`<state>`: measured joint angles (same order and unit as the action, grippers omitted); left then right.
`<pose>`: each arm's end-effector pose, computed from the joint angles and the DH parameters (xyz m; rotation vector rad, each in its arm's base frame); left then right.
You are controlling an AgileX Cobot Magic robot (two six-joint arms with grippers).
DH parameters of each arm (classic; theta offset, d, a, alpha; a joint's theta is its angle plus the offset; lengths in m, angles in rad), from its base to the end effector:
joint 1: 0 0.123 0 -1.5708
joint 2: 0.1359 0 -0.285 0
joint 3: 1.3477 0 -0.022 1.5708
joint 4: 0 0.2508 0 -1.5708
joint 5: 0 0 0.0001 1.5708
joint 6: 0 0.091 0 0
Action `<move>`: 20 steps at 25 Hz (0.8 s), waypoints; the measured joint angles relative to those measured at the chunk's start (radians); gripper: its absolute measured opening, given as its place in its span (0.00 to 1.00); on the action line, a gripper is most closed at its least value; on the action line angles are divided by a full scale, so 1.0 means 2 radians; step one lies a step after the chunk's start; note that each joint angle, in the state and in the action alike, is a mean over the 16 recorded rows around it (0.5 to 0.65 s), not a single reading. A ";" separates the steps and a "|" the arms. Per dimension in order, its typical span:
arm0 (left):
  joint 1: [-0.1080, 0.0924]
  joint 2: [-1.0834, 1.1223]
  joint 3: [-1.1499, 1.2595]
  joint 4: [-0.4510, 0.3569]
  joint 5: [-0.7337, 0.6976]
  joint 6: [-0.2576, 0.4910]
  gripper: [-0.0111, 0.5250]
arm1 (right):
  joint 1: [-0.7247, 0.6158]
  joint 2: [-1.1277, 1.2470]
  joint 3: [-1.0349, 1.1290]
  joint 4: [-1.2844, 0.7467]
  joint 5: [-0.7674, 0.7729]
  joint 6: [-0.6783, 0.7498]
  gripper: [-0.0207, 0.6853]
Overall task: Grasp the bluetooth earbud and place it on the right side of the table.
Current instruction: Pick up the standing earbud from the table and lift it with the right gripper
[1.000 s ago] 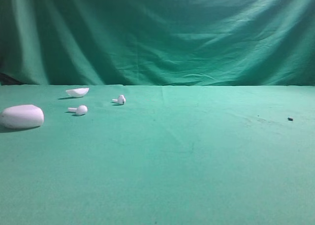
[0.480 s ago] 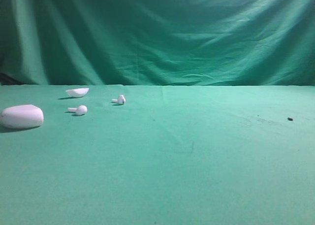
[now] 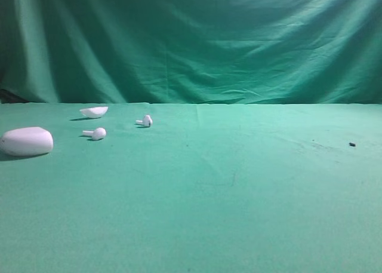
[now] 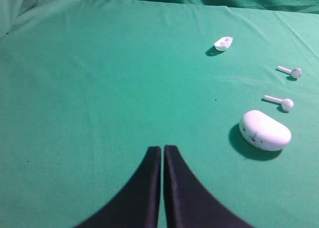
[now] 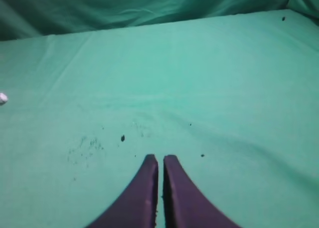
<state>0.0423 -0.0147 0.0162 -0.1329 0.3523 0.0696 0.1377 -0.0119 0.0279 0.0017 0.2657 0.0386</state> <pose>0.0530 -0.0019 0.1770 -0.0573 1.8337 -0.0510 0.0545 0.0076 0.1803 -0.0864 1.7650 0.1295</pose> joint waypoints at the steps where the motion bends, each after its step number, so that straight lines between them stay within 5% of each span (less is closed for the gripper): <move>1: 0.000 0.000 0.000 0.000 0.000 0.000 0.02 | 0.000 0.000 0.000 0.000 -0.016 0.000 0.03; 11: 0.000 0.000 0.000 0.000 0.000 0.000 0.02 | 0.000 0.001 -0.015 0.036 -0.211 -0.007 0.03; 15: 0.000 0.000 0.000 0.000 0.000 0.000 0.02 | 0.000 0.017 -0.054 0.061 -0.186 -0.018 0.03; 20: 0.000 0.000 0.000 0.000 0.000 0.000 0.02 | 0.000 0.072 -0.122 0.082 -0.068 -0.036 0.03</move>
<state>0.0423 -0.0147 0.0162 -0.1329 0.3523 0.0696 0.1377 0.1328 -0.2157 0.1664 0.1306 -0.0330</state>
